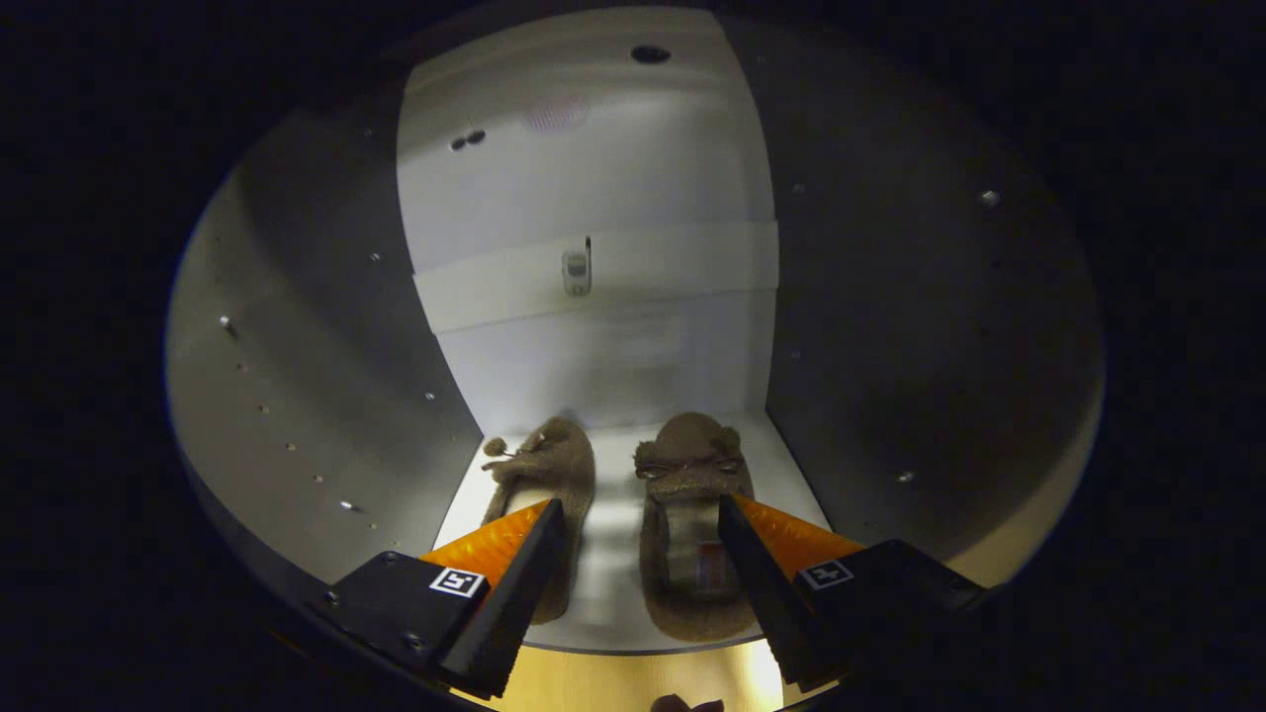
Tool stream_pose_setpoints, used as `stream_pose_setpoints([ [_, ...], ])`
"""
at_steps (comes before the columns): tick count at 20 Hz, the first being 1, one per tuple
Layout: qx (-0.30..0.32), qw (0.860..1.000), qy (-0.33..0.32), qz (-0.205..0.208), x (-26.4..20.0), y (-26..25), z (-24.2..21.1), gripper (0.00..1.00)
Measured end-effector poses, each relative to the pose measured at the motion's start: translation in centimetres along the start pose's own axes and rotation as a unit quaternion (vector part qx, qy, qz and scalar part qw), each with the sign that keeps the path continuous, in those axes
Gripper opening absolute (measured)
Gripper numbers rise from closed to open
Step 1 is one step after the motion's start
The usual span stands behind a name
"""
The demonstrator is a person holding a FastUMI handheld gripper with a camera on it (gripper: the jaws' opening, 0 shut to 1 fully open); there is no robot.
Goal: Open the shoe cabinet door, grab the shoes and put them into the shoe cabinet, then close the shoe cabinet door.
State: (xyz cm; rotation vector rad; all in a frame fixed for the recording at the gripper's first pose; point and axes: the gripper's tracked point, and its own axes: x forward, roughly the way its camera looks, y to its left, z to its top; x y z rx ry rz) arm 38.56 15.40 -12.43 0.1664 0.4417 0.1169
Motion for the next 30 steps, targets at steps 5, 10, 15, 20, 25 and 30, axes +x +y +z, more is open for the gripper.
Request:
stream_pose_setpoints([
  [5, -0.02, 0.991, -0.132, -0.007, -9.0, 0.3, 4.4, 0.98],
  [10, -0.038, 0.972, -0.23, -0.011, -20.1, 0.6, 4.5, 0.98],
  [15, -0.061, 0.968, -0.243, 0.005, -28.2, 1.0, 0.1, 0.98],
  [20, -0.073, 0.969, -0.234, 0.03, -35.6, 1.0, -3.9, 0.98],
  [25, -0.075, 0.972, -0.219, 0.03, -40.8, -1.6, -6.4, 0.98],
  [30, -0.056, 0.977, -0.208, -0.002, -45.7, -8.3, -7.6, 0.98],
])
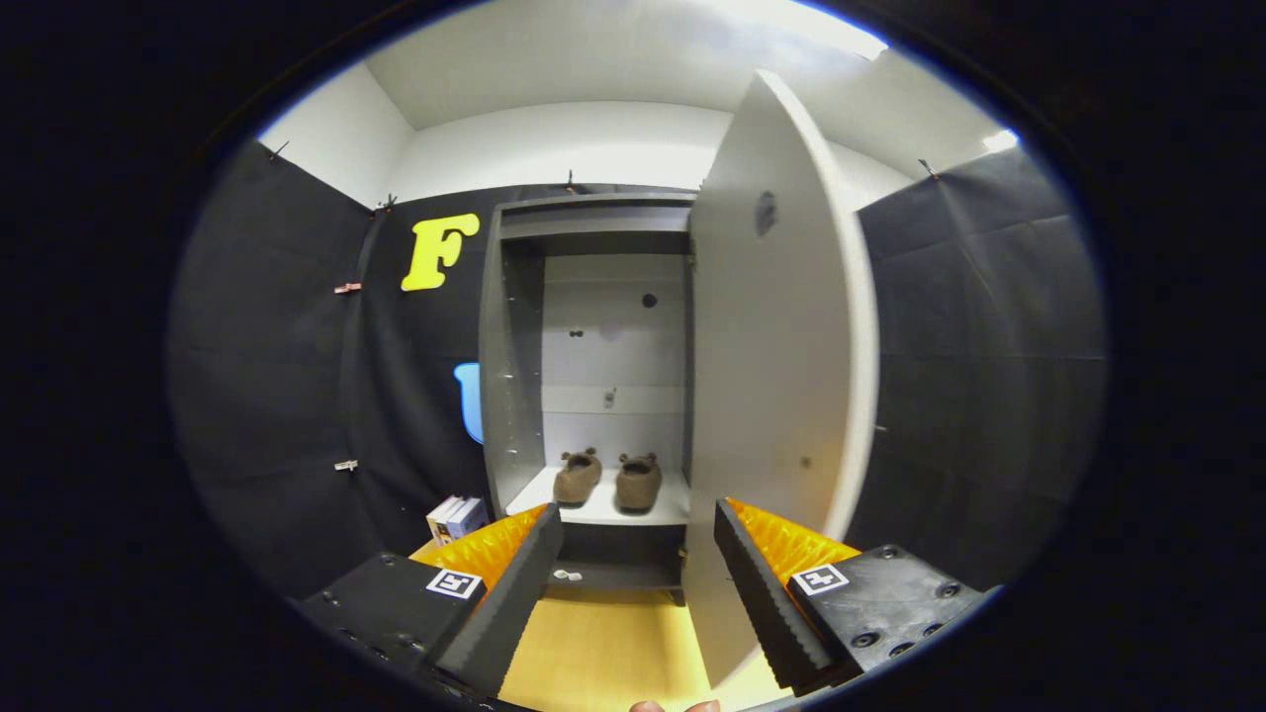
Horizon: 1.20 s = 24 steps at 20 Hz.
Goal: Open the shoe cabinet door, grab the shoes and put them into the shoe cabinet, then close the shoe cabinet door.
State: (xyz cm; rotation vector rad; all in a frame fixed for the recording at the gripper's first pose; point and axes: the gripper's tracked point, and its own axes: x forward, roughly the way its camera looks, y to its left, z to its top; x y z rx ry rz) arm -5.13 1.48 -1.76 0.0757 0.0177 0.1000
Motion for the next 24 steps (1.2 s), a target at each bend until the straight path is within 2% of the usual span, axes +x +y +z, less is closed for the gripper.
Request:
stream_pose_setpoints([
  [7, 0.019, 0.995, 0.02, -0.092, -3.1, -12.0, -0.3, 0.97],
  [12, 0.024, 0.991, 0.046, -0.125, 0.6, -18.3, -2.0, 0.98],
  [18, 0.008, 0.99, 0.06, -0.127, 6.6, -19.4, -1.6, 0.98],
  [20, 0.003, 0.989, 0.058, -0.133, 6.8, -19.5, -1.4, 0.98],
  [24, 0.035, 0.988, 0.065, -0.132, 6.9, -18.1, -1.9, 0.96],
])
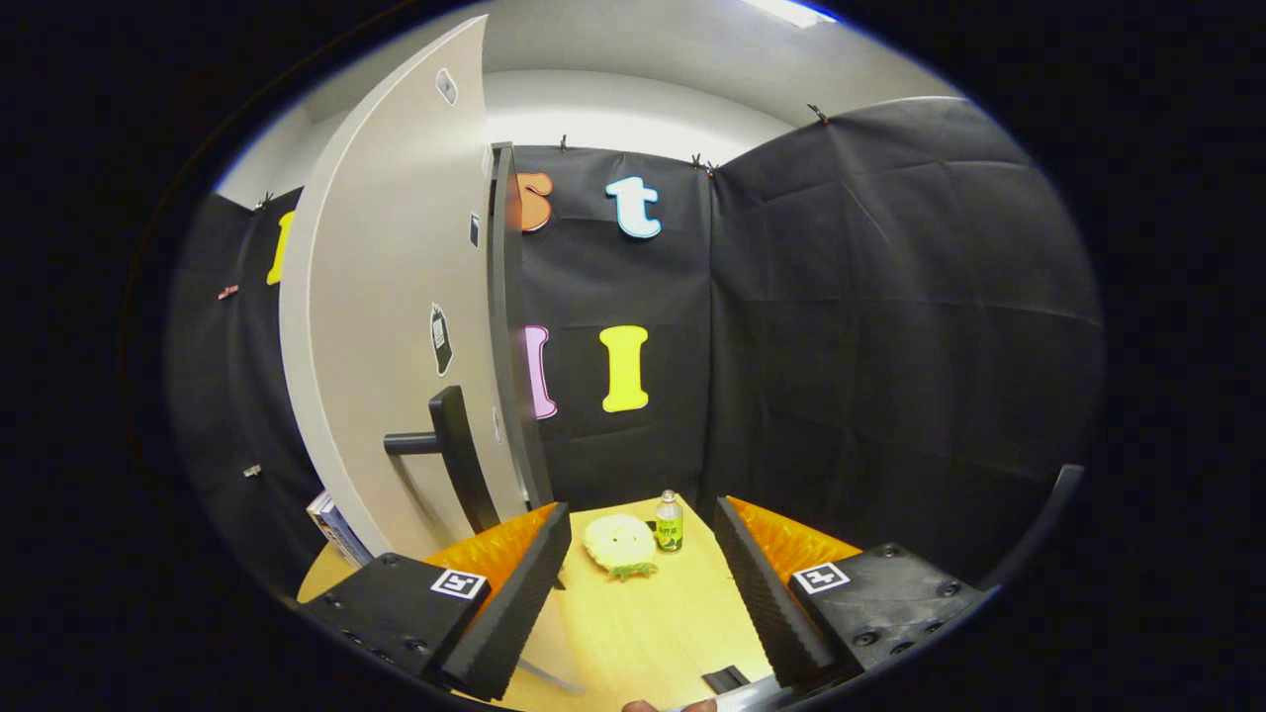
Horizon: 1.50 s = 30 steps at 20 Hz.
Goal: Open the shoe cabinet door, grab the shoes and put them into the shoe cabinet, then close the shoe cabinet door.
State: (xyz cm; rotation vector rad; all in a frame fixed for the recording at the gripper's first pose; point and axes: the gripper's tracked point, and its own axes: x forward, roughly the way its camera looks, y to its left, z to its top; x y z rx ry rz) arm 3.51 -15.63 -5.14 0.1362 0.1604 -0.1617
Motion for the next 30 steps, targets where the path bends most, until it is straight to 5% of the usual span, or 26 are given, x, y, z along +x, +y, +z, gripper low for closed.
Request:
stream_pose_setpoints([
  [18, 0.002, 1.0, -0.005, 0.024, -3.1, 12.8, -2.2, 0.98],
  [30, 0.002, 0.989, 0.024, 0.148, -2.0, 25.1, -3.9, 0.98],
])
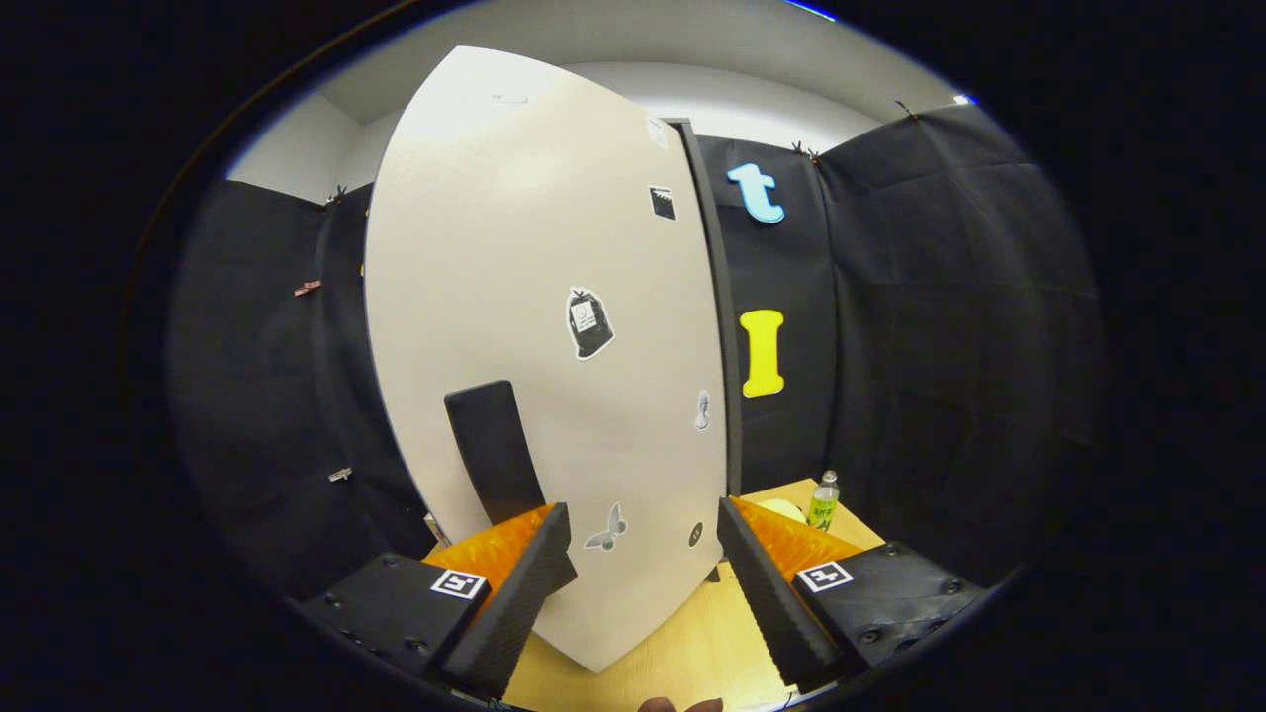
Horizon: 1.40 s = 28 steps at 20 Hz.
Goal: Open the shoe cabinet door, grab the shoes and put them into the shoe cabinet, then close the shoe cabinet door.
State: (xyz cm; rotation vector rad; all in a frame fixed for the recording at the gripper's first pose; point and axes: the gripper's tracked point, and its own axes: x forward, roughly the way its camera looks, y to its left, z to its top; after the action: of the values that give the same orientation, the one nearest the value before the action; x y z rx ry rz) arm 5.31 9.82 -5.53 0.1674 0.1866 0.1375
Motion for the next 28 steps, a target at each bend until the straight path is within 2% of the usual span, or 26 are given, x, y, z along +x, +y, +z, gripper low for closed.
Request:
stream_pose_setpoints([
  [8, -0.02, 0.999, -0.023, 0.032, 1.6, 3.5, 1.2, 0.98],
  [28, -0.042, 0.998, -0.037, 0.03, 2.2, 3.5, 2.1, 0.98],
])
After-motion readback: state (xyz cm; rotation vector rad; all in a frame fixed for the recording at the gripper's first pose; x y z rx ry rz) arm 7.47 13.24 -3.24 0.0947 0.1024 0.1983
